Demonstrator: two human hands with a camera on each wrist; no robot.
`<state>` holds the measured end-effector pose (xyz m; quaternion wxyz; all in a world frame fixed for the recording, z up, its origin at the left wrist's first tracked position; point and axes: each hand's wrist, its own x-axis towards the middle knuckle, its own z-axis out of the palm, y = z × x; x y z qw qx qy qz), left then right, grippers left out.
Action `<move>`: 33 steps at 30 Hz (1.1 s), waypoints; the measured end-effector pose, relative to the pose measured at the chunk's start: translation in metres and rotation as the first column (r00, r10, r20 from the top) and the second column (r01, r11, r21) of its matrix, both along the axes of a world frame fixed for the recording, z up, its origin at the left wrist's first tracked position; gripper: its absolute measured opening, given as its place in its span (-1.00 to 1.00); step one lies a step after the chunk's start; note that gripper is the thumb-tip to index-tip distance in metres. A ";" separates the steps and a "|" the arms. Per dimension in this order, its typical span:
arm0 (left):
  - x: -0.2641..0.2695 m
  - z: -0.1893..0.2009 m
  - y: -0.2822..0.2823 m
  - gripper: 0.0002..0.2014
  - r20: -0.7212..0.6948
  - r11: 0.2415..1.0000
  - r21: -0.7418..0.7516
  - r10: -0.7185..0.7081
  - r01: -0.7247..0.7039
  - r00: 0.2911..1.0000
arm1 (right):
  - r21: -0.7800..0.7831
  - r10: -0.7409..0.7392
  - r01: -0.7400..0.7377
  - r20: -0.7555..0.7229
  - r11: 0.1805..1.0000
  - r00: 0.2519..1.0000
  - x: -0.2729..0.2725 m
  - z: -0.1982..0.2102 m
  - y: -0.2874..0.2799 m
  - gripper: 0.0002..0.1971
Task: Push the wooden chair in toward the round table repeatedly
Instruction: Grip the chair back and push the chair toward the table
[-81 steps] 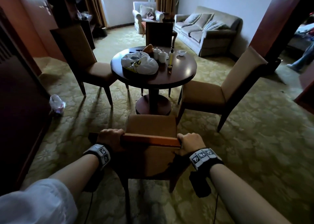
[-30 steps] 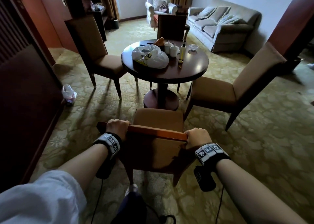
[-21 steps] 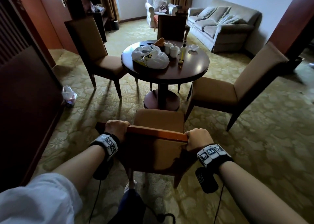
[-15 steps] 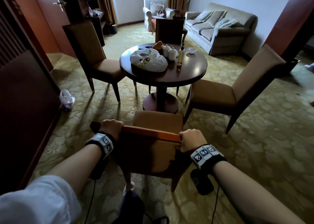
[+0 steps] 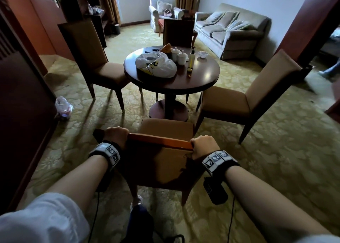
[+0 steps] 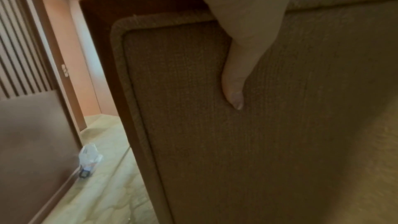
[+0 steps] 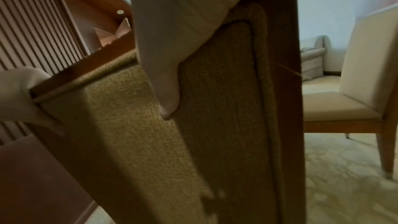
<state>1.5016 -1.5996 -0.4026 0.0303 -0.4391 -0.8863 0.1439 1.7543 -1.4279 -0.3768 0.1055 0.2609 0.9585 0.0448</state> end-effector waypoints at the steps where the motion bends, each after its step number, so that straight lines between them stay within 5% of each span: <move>1: 0.000 -0.001 0.002 -0.76 -0.004 1.000 -0.001 0.001 -0.001 1.000 | 0.003 0.003 -0.003 0.003 1.000 1.000 -0.001 0.000 0.001 -0.67; 33: 0.005 -0.006 0.036 -0.76 -0.044 0.998 0.040 0.047 -0.045 0.998 | -0.010 0.020 -0.020 0.015 1.000 1.000 -0.006 -0.010 0.046 -0.67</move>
